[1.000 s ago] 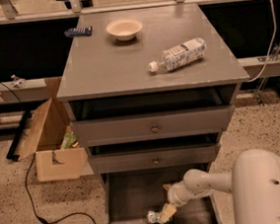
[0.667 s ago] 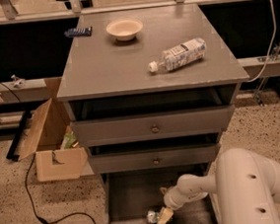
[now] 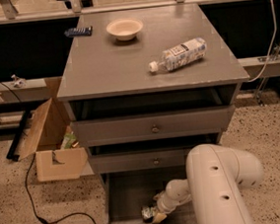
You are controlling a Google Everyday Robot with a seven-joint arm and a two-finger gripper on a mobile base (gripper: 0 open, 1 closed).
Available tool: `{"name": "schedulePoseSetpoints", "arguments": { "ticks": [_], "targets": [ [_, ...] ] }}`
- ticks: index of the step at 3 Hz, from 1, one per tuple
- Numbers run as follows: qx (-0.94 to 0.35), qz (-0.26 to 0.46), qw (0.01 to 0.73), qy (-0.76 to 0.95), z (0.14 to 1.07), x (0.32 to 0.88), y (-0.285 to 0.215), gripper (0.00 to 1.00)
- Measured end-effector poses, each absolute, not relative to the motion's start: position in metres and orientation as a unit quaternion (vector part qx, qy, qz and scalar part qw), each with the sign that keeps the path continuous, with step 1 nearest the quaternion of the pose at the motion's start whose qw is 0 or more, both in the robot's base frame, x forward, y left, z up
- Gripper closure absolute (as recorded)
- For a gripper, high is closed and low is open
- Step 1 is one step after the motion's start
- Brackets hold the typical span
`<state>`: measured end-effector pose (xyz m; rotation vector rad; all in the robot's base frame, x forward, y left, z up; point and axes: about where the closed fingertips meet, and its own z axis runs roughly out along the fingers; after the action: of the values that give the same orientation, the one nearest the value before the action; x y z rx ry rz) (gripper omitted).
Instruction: Pick 7up can from bottom drawer and place on counter
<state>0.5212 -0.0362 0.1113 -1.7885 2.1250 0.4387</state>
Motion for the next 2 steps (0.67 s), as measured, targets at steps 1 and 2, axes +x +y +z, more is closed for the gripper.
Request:
{"name": "schedulePoseSetpoints", "arguments": {
  "ticks": [1, 2],
  "targets": [
    [-0.631, 0.136, 0.171, 0.745, 0.119, 0.521, -0.04, 0.5],
    [-0.633, 0.134, 0.217, 0.731, 0.161, 0.527, -0.047, 0.81]
  ]
}}
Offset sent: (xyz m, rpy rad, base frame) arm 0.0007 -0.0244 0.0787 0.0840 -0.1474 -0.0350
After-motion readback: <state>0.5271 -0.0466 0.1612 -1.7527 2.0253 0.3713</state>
